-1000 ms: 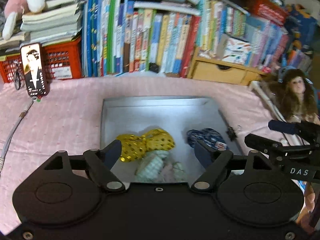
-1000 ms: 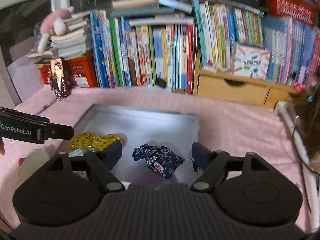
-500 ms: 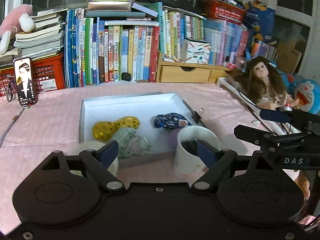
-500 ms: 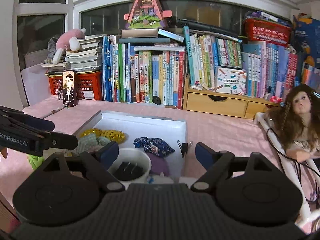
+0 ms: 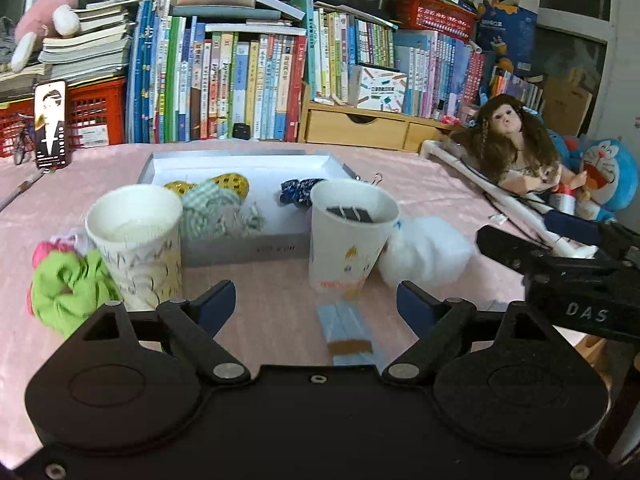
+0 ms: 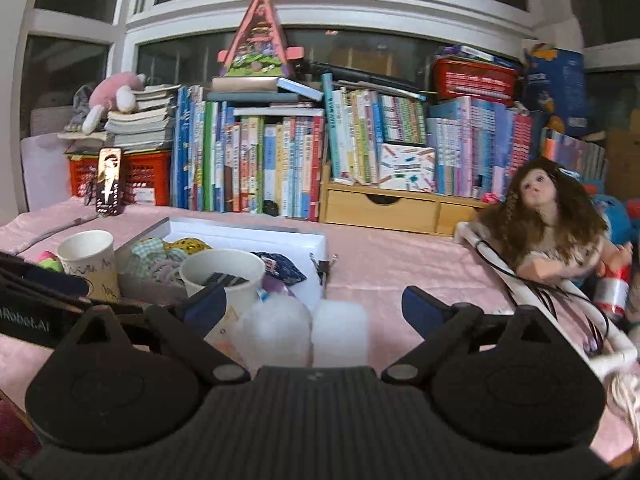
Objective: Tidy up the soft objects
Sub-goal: 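Move the left tool to the light-blue taped packet while the right tool reaches the crumpled white tissue, then close the left tool on the light-blue packet while the right tool grasps the white tissue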
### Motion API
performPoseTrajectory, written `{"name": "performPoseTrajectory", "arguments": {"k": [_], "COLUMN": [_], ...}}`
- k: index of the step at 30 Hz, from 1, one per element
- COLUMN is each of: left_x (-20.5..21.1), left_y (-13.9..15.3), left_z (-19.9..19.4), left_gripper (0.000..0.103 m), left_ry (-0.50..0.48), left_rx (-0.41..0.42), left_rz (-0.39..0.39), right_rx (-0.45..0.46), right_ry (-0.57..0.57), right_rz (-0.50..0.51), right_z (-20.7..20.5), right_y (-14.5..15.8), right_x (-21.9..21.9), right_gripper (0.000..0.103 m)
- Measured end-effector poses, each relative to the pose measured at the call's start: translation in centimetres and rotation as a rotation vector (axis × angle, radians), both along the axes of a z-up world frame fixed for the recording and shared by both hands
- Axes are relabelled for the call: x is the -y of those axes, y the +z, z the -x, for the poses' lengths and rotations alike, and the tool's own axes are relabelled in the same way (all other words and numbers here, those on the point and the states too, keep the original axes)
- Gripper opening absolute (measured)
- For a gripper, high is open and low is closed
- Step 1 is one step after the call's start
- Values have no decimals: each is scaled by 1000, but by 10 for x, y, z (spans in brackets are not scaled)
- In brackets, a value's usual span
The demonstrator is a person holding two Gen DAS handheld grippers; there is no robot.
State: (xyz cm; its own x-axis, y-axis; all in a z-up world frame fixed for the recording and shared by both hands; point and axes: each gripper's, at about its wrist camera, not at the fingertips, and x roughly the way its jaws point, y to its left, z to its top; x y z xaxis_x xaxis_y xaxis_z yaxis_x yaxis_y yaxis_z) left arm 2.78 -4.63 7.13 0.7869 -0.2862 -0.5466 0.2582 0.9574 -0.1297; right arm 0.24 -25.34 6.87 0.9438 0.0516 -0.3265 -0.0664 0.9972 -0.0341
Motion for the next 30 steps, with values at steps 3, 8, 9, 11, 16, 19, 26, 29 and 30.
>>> {"name": "performPoseTrajectory", "arguments": {"k": [3, 8, 9, 11, 16, 19, 26, 29, 30], "left_x": [8, 16, 18, 22, 37, 45, 56, 57, 57], "left_y": [-15, -36, -39, -46, -60, -67, -78, -80, -81], "left_z": [9, 21, 22, 24, 29, 30, 26, 22, 21], "left_gripper": [87, 87, 87, 87, 87, 87, 87, 87, 86], "left_ry": [24, 49, 52, 56, 68, 70, 83, 95, 98], "left_rx": [21, 40, 43, 55, 93, 107, 110, 107, 104], "left_rz": [-10, 20, 21, 9, -51, -68, -97, -100, -100], "right_rx": [19, 2, 0, -10, -20, -12, -16, -15, -15], "right_ry": [-38, -90, -102, -116, -145, -159, -165, -182, -188], "right_rz": [-4, -35, -37, -34, -51, -51, -45, -47, -50], "right_z": [7, 18, 20, 24, 30, 31, 28, 27, 27], "right_y": [-14, -38, -44, -53, -68, -72, -79, -82, -83], "right_x": [5, 16, 18, 21, 27, 27, 23, 21, 20], "right_gripper": [101, 101, 101, 101, 101, 101, 95, 91, 90]}}
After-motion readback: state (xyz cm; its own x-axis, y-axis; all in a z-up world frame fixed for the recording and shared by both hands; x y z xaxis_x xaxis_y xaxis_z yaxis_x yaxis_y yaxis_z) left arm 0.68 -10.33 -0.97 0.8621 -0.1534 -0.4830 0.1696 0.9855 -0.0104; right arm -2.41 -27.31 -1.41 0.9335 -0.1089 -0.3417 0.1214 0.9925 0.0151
